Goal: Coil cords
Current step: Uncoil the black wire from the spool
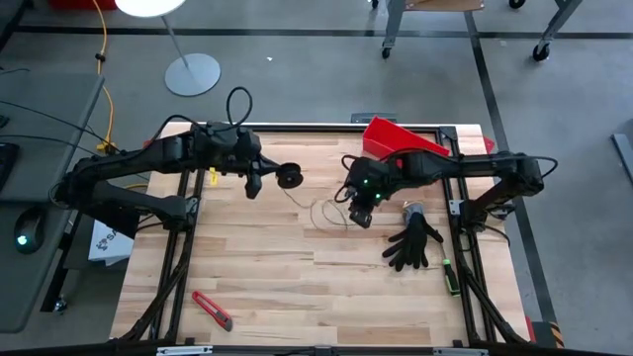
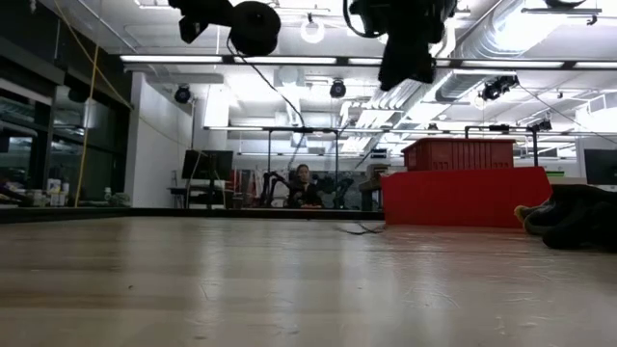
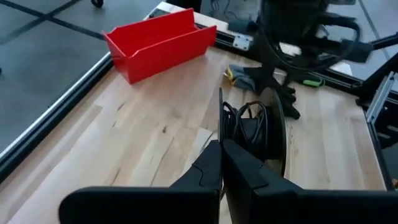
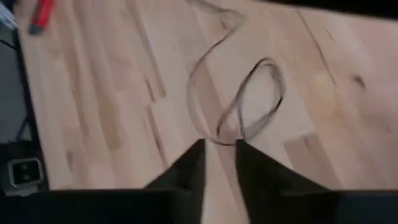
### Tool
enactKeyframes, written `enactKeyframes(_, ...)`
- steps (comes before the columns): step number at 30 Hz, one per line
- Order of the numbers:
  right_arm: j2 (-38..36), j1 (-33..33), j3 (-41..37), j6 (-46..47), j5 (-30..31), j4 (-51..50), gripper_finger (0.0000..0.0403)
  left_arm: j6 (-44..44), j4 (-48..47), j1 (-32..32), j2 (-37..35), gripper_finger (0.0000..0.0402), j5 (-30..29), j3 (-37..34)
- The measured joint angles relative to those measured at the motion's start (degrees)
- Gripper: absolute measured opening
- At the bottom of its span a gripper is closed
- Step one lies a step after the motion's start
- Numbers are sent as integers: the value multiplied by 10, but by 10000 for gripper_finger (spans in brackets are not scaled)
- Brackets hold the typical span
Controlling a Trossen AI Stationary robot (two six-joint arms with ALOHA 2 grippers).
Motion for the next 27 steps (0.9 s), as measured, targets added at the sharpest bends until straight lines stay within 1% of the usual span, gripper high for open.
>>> enactKeyframes(2, 0, 8, 0, 0, 24, 36, 136, 0, 14, 0, 0, 0, -1, 0)
enactKeyframes(5, 0, 20, 8, -34, 94, 78, 188, -3, 50, 0, 0, 0, -2, 0)
enactKeyframes(6, 0, 23, 11, -49, 116, 99, 200, -9, 62, 0, 0, 0, -5, 0)
enactKeyframes(8, -1, 25, 15, -71, 137, 158, 214, -21, 88, 0, 0, 0, -13, 0)
enactKeyframes(13, 2, 22, 15, -80, 181, 282, 216, -35, 144, 0, 0, 0, -24, 0)
enactKeyframes(17, 8, 19, 15, -88, 208, 352, 210, -55, 192, 0, 3, 0, -41, 0)
enactKeyframes(21, 14, 19, 15, -87, 211, 421, 209, -60, 248, 0, 7, 0, -43, 0)
enactKeyframes(25, 29, 20, 15, -87, 213, 459, 209, -71, 299, 0, 12, 0, -44, 0)
enactKeyframes(27, 36, 20, 14, -87, 228, 478, 209, -71, 310, 0, 15, 0, -45, 0)
